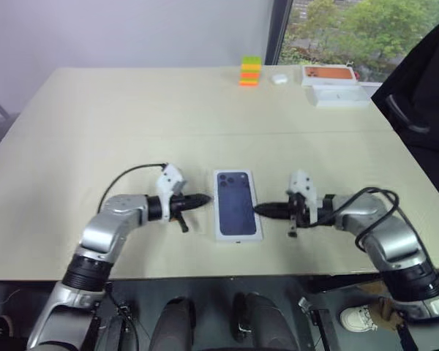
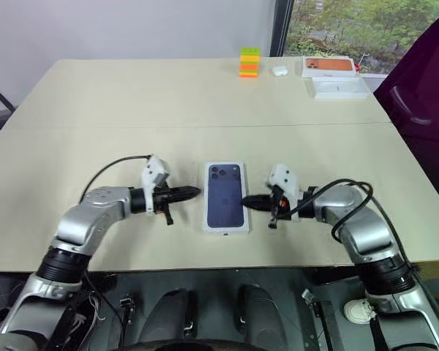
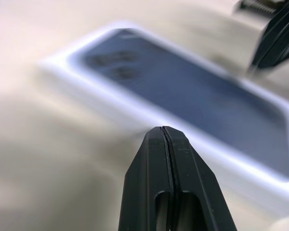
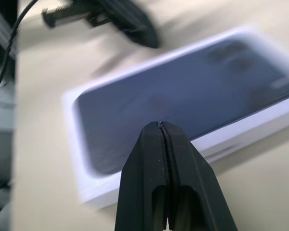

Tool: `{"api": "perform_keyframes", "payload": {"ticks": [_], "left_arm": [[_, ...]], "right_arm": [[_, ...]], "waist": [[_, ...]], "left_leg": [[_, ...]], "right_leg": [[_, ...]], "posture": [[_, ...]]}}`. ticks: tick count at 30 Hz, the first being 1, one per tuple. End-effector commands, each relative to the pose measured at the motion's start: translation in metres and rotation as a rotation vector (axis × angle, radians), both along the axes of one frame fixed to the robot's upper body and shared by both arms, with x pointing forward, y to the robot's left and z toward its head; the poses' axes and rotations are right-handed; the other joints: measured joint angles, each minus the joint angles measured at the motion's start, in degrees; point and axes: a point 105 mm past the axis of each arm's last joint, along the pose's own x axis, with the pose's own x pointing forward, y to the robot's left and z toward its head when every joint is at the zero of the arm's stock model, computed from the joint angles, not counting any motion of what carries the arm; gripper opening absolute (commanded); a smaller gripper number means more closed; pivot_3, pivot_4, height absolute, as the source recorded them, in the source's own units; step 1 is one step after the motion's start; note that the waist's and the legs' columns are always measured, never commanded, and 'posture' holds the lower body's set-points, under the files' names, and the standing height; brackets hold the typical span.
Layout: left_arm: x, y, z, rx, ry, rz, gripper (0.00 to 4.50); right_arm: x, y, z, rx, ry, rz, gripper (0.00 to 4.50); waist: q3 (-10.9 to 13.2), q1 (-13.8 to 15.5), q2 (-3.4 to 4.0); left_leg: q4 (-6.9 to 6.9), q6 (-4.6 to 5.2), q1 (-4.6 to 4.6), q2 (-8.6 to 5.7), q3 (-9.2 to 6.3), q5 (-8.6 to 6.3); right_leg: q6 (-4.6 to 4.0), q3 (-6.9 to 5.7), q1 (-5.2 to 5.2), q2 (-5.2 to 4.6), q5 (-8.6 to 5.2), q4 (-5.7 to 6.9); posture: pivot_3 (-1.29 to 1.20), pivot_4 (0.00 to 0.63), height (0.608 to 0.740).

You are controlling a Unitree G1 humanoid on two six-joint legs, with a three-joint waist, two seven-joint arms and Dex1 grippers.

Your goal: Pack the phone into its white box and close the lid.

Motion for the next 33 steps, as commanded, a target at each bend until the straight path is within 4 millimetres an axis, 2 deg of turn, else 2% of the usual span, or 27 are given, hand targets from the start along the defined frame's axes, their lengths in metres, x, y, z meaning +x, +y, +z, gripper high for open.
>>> {"api": "perform_keyframes", "payload": {"ticks": [1,3,4,6,8,13,18,22,26,30,33], "left_arm": [[0.005,0.037,0.032,-0.068,-0.074,0.075,0.0],[0.006,0.061,0.041,-0.095,-0.076,0.13,0.0],[0.004,0.071,0.043,-0.111,-0.059,0.144,0.25],[-0.001,0.081,0.043,-0.095,-0.054,0.149,0.91],[-0.001,0.09,0.04,-0.026,-0.089,0.2,1.85],[-0.014,0.1,0.048,-0.044,-0.096,0.164,4.38],[-0.016,0.118,0.042,0.022,-0.101,0.213,4.45],[-0.022,0.123,0.041,0.034,-0.114,0.207,4.45],[-0.034,0.126,0.039,0.065,-0.155,0.177,4.45],[-0.057,0.143,0.032,0.098,-0.074,0.163,4.45],[-0.067,0.155,0.029,0.109,-0.025,0.193,4.45]], "right_arm": [[0.009,-0.014,0.02,0.046,-0.048,-0.047,0.95],[0.015,-0.022,0.027,0.047,-0.079,-0.075,1.92],[0.018,-0.025,0.031,0.051,-0.094,-0.089,2.41],[0.021,-0.027,0.035,0.047,-0.132,-0.09,3.48],[0.022,-0.031,0.038,0.051,-0.156,-0.096,4.45],[0.017,-0.037,0.049,0.065,-0.252,-0.062,4.5],[0.005,-0.038,0.053,0.035,-0.355,-0.003,4.5],[-0.003,-0.041,0.049,0.008,-0.35,0.038,4.5],[-0.013,-0.045,0.047,-0.008,-0.325,0.072,4.5],[-0.015,-0.058,0.045,-0.054,-0.339,0.053,4.5],[-0.017,-0.067,0.039,-0.064,-0.306,0.039,4.5]], "waist": [[0.01,0.02,-0.01],[0.03,-0.03,0.0],[0.03,-0.14,0.0],[0.03,-0.17,0.0],[0.03,-0.12,0.01],[0.05,0.01,0.0],[0.06,-0.03,0.04],[0.07,-0.08,0.04],[0.08,-0.1,0.05],[0.08,-0.12,0.06],[0.1,-0.05,0.08]], "left_leg": [[0.0,0.0,-0.02,0.0,0.0,0.0],[0.01,0.0,-0.03,-0.01,0.07,0.0],[0.02,0.0,-0.03,-0.02,0.09,0.0],[0.02,0.0,0.0,-0.02,0.12,0.0],[0.01,0.0,0.02,-0.02,0.12,0.0],[0.02,0.0,-0.04,-0.01,0.11,0.0],[0.01,0.0,0.0,-0.01,0.13,0.0],[0.0,-0.01,0.0,0.01,0.15,0.0],[-0.03,-0.01,0.0,0.03,0.19,0.0],[-0.03,-0.01,-0.01,0.05,0.22,-0.01],[-0.04,-0.02,-0.02,0.06,0.25,-0.01]], "right_leg": [[0.01,-0.01,0.0,-0.02,-0.01,-0.01],[0.01,0.02,-0.01,-0.06,0.0,-0.03],[0.01,0.02,-0.01,-0.08,0.0,-0.02],[0.02,0.04,-0.01,-0.08,-0.01,-0.02],[0.02,0.04,-0.01,-0.08,-0.01,-0.02],[0.01,0.04,-0.04,-0.08,-0.01,-0.01],[0.03,0.04,-0.04,-0.08,-0.02,-0.01],[0.02,0.05,-0.05,-0.08,-0.02,-0.01],[0.01,0.08,-0.1,-0.08,-0.01,-0.01],[0.01,0.09,-0.13,-0.08,-0.03,0.0],[0.07,0.11,-0.18,-0.08,-0.11,-0.01]], "posture": [[0.0,0.15,0.74],[0.0,0.15,0.74],[0.0,0.15,0.74],[0.0,0.15,0.74],[0.0,0.15,0.74],[0.0,0.15,0.74],[0.0,0.15,0.74],[0.0,0.15,0.74],[0.0,0.15,0.74],[0.0,0.15,0.74],[0.0,0.15,0.74]]}}
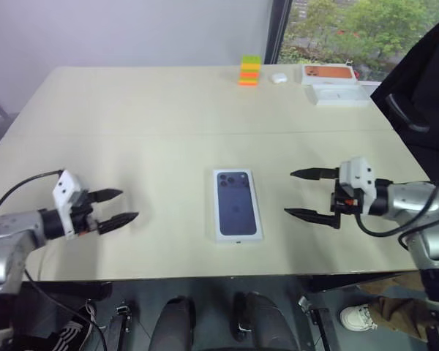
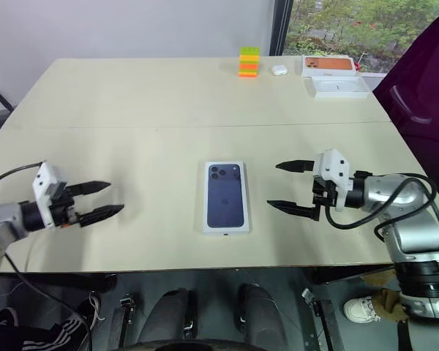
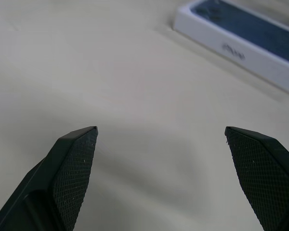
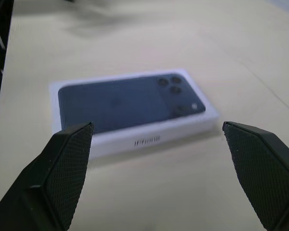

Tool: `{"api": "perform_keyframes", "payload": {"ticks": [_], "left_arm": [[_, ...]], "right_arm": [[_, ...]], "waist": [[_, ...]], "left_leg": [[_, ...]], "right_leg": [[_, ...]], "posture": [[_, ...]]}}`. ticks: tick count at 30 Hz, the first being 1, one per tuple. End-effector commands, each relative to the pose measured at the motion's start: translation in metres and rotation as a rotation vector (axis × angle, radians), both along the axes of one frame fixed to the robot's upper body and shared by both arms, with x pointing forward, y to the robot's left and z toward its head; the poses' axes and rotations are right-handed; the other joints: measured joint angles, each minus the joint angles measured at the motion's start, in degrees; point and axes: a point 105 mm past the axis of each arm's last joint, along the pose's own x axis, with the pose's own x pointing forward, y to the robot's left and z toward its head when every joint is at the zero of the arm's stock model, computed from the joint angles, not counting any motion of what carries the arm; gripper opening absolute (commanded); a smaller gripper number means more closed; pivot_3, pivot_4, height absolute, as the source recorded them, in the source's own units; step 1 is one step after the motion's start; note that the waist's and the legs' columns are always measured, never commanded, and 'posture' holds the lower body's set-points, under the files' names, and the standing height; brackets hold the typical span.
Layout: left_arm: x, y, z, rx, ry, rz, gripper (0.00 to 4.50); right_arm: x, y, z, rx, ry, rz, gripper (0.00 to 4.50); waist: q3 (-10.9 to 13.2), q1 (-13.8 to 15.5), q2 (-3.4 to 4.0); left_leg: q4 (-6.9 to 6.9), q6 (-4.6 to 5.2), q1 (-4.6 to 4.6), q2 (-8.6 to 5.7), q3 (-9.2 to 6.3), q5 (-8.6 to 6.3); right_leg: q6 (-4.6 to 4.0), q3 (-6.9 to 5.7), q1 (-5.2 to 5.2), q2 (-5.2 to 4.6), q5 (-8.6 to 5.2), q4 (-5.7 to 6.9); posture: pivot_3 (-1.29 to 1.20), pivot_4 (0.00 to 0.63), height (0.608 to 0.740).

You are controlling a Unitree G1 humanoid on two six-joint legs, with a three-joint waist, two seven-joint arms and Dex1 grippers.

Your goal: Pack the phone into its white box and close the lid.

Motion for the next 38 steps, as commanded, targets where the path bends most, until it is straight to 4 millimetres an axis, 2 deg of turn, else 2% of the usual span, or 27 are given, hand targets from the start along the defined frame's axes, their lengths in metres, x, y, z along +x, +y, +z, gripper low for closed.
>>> {"api": "perform_keyframes", "payload": {"ticks": [1,5,11,21,27,32,38], "left_arm": [[-0.008,0.01,0.013,0.004,-0.008,0.023,4.45],[-0.011,0.022,0.016,-0.006,-0.033,0.12,4.45],[-0.023,0.024,0.012,0.04,-0.047,0.126,4.45],[-0.022,0.028,0.006,0.034,-0.075,0.153,4.45],[-0.019,0.026,0.009,0.015,-0.094,0.151,4.45],[-0.029,0.039,0.002,0.056,-0.08,0.163,4.45],[-0.044,0.051,-0.006,0.048,-0.05,0.201,4.45]], "right_arm": [[-0.004,-0.011,0.004,-0.009,-0.013,-0.012,4.5],[-0.012,-0.021,-0.007,0.018,0.076,-0.02,4.5],[-0.011,-0.031,-0.01,-0.013,0.022,-0.072,4.5],[-0.015,-0.051,-0.022,-0.013,0.079,-0.133,4.5],[-0.015,-0.054,-0.027,0.001,0.076,-0.16,4.5],[-0.016,-0.072,-0.022,0.005,0.081,-0.208,4.5],[-0.02,-0.078,-0.024,-0.005,0.086,-0.229,4.5]], "waist": [[0.0,0.14,0.0],[0.0,0.16,0.0],[0.0,-0.05,0.01],[0.0,0.14,0.01],[0.0,0.03,0.01],[0.0,0.07,0.02],[0.0,0.05,0.01]], "left_leg": [[0.0,0.0,0.0,0.0,0.0,0.0],[0.0,0.0,-0.02,0.0,-0.02,0.0],[-0.01,-0.01,0.0,-0.01,0.09,-0.01],[-0.02,-0.01,0.0,-0.01,0.1,-0.01],[-0.03,-0.01,0.0,0.0,0.09,-0.01],[-0.03,-0.01,0.0,0.0,0.13,-0.01],[-0.03,-0.01,0.01,0.01,0.11,-0.01]], "right_leg": [[-0.12,0.0,0.0,0.0,-0.08,0.0],[-0.1,-0.01,0.02,-0.05,-0.1,-0.03],[-0.11,0.05,-0.02,-0.06,-0.09,-0.02],[-0.12,0.08,-0.02,-0.04,-0.1,-0.02],[-0.12,0.08,-0.04,-0.01,-0.1,-0.02],[-0.12,0.09,-0.04,-0.01,-0.1,-0.02],[-0.13,0.09,-0.05,-0.01,-0.11,-0.02]], "posture": [[0.0,0.15,0.74],[0.0,0.15,0.74],[0.0,0.15,0.74],[0.0,0.15,0.74],[0.0,0.15,0.74],[0.0,0.15,0.74],[0.0,0.15,0.74]]}}
